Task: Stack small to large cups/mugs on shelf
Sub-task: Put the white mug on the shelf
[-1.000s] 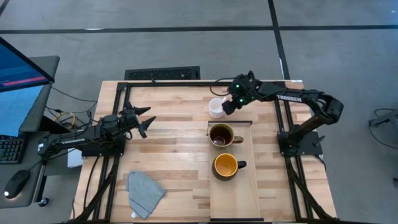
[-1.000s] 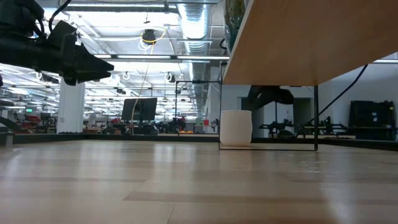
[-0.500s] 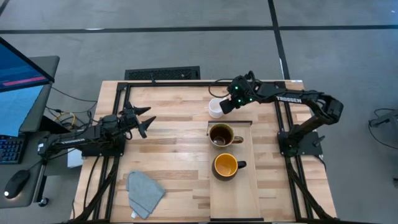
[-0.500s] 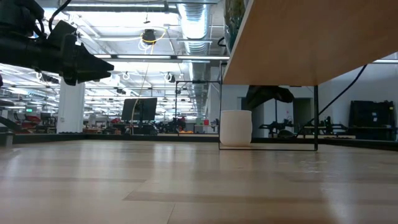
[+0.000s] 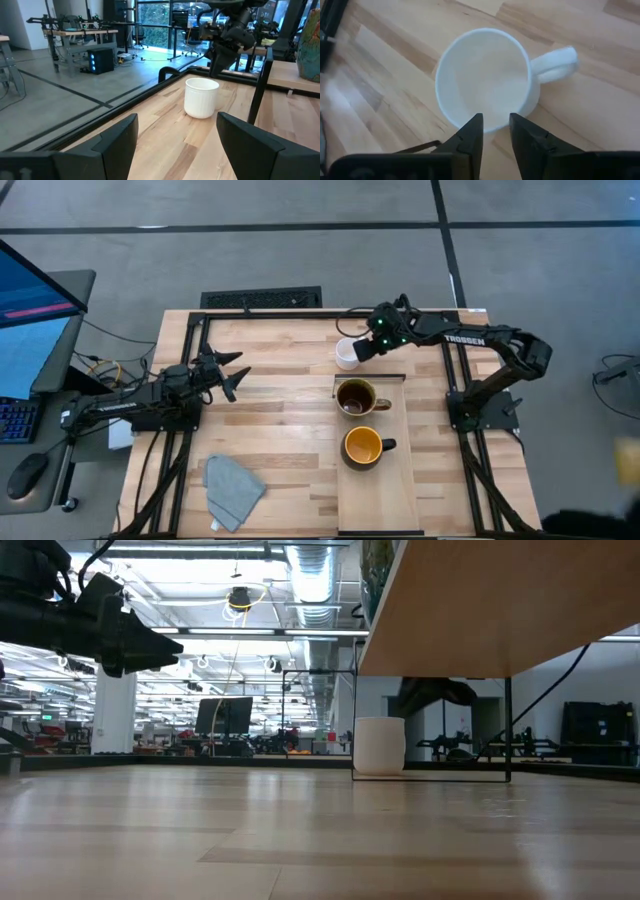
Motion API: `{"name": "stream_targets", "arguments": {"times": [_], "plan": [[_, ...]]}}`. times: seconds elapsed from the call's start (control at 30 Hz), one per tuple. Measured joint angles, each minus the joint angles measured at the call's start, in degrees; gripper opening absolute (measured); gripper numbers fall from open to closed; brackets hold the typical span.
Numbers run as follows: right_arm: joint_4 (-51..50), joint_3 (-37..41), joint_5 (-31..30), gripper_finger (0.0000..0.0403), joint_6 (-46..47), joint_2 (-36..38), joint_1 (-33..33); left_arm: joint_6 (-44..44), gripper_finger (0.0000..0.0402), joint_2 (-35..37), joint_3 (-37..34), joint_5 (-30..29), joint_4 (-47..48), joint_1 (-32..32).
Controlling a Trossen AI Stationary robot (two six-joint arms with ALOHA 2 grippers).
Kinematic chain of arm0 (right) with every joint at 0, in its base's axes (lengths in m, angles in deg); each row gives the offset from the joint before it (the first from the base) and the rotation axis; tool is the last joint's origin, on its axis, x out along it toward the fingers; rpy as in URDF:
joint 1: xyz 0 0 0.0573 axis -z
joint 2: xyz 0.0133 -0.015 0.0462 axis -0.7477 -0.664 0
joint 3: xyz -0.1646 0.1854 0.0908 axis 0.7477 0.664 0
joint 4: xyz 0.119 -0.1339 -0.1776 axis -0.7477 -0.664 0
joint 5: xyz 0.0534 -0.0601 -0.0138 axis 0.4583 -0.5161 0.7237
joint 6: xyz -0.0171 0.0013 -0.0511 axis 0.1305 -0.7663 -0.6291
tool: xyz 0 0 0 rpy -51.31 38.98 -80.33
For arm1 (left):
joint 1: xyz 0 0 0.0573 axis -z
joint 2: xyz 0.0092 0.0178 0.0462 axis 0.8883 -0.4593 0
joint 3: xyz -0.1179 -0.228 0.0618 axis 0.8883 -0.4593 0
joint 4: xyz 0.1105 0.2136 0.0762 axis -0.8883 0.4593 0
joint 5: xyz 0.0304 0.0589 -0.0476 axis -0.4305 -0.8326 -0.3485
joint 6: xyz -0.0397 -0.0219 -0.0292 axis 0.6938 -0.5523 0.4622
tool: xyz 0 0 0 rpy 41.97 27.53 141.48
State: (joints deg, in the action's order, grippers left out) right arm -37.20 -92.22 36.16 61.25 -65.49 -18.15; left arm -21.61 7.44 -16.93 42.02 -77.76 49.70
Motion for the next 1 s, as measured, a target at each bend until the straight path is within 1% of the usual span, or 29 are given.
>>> {"name": "stream_targets", "arguments": {"times": [0.07, 0.2, 0.4, 1.0], "plan": [[-0.47, 0.00, -0.24, 0.0118, 1.77, 0.00, 0.00, 0.00, 0.0261, 0.00, 0.00, -0.02, 0.00, -0.02], [-0.58, 0.00, -2.81, 0.0118, 4.46, 0.00, 0.00, 0.22, 0.0261, 0.00, 0.00, 0.00, 0.00, -0.01], [-1.02, 0.00, -2.97, 0.0118, 7.12, 0.00, 0.00, 0.97, 0.0261, 0.00, 0.00, 0.00, 0.00, -0.02], [-0.99, 0.00, -2.93, 0.0119, 7.34, 0.00, -1.29, 1.07, 0.0261, 0.00, 0.00, 0.00, 0.00, -0.02]]}}
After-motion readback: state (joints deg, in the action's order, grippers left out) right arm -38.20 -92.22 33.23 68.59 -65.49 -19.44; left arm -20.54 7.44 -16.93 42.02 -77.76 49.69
